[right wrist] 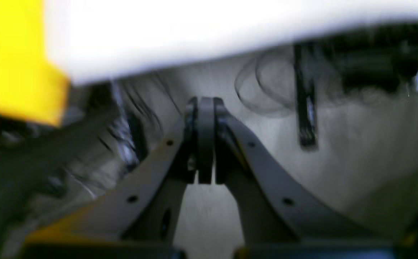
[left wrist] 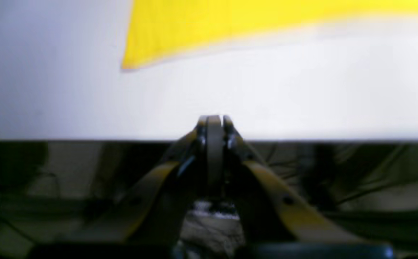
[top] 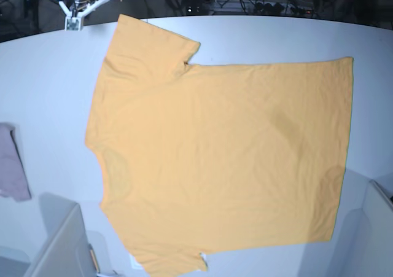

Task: Fold the T-shirt properly
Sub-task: 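Move the right gripper to the shirt's sleeve corner and grasp it, then lower the left gripper onto the shirt's shoulder corner and grasp it, then lift the shirt edge with both grippers and pull it taut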

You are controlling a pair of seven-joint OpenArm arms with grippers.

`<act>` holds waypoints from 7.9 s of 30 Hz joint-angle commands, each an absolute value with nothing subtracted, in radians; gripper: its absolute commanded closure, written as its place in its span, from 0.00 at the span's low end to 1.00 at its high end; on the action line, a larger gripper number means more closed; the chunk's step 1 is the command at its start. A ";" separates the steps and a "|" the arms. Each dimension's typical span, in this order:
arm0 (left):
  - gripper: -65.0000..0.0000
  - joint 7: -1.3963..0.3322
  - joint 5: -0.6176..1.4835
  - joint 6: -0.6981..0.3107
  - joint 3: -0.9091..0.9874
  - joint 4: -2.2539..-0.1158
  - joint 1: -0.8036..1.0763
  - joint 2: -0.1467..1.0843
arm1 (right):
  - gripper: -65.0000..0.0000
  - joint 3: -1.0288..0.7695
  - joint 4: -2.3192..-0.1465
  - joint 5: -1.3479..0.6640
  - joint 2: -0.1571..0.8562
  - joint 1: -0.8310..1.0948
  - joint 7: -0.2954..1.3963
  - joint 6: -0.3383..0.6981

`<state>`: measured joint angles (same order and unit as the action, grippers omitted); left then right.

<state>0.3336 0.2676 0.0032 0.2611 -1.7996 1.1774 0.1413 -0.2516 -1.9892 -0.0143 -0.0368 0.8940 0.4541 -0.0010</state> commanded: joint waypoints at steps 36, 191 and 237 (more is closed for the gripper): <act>0.30 -0.111 0.661 -0.223 0.581 -1.883 0.934 0.239 | 0.47 -0.260 -1.762 -0.921 0.206 0.621 0.489 -0.084; 1.00 -0.951 0.952 -0.503 1.003 -1.317 0.297 0.157 | 1.00 -0.062 -1.739 -0.921 0.196 0.615 0.495 -0.090; 1.00 -0.863 0.780 -0.495 0.935 -1.756 0.412 0.170 | 1.00 -0.081 -1.988 -1.155 0.240 0.562 0.504 -0.090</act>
<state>-0.8787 0.7742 -0.4953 0.9276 -1.7420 0.4038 0.1558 -0.0788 -1.9644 -1.1355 0.2340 0.5602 0.5083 -0.0990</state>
